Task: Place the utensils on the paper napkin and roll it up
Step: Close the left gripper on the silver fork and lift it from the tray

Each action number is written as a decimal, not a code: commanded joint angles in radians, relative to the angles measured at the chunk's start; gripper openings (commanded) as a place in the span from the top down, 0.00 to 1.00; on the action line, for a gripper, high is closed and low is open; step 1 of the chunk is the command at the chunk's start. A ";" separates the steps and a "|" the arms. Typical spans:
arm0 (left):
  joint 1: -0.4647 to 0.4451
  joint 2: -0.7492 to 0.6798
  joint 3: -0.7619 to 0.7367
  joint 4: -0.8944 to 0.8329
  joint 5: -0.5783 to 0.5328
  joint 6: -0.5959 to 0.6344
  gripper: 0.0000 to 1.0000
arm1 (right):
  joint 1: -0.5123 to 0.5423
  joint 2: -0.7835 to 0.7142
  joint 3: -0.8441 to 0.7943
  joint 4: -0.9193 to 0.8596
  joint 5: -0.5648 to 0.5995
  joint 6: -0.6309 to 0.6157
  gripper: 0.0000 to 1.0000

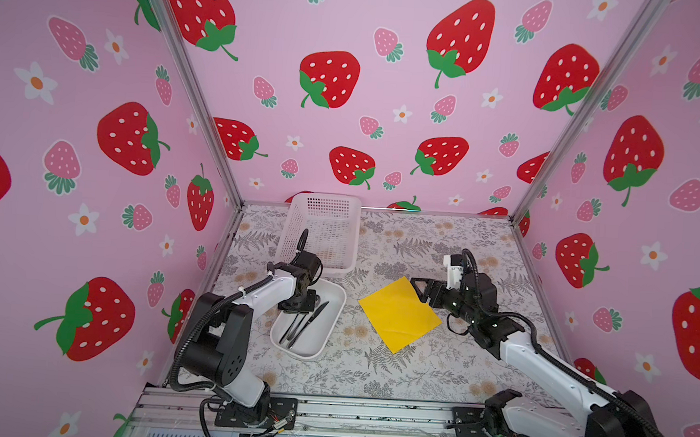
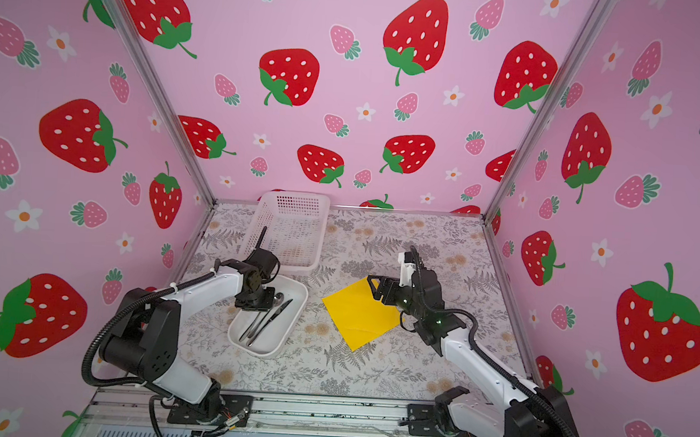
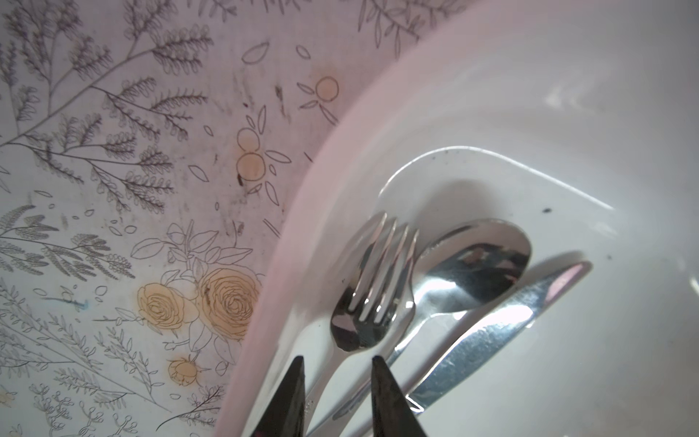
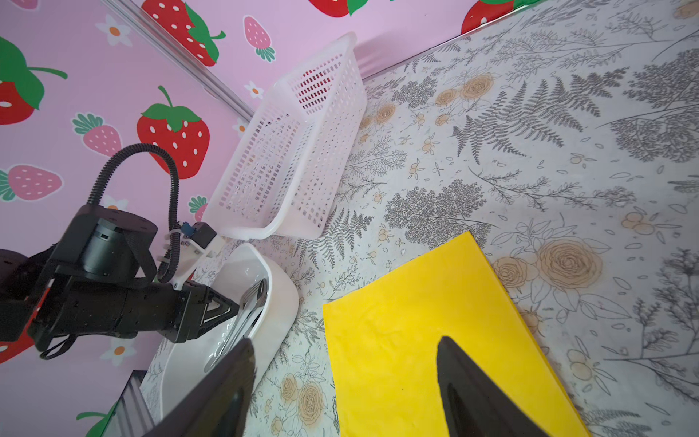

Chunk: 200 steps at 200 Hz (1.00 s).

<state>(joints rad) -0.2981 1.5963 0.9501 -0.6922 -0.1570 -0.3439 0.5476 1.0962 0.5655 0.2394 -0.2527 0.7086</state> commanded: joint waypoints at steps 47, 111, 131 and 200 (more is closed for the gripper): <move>-0.001 0.043 -0.013 0.014 -0.035 -0.139 0.69 | 0.005 -0.017 -0.002 -0.025 0.045 -0.004 0.23; -0.024 0.050 -0.072 0.056 -0.067 -0.227 0.74 | 0.005 -0.011 -0.002 -0.045 0.049 -0.028 0.23; -0.032 0.050 -0.092 0.073 -0.061 -0.243 0.77 | 0.005 -0.009 -0.001 -0.054 0.048 -0.029 0.23; -0.043 0.041 -0.093 0.074 -0.086 -0.260 0.91 | 0.005 -0.022 -0.006 -0.063 0.062 -0.030 0.23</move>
<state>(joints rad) -0.3386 1.6276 0.8867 -0.5957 -0.2283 -0.5774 0.5476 1.0962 0.5655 0.1913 -0.2096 0.6834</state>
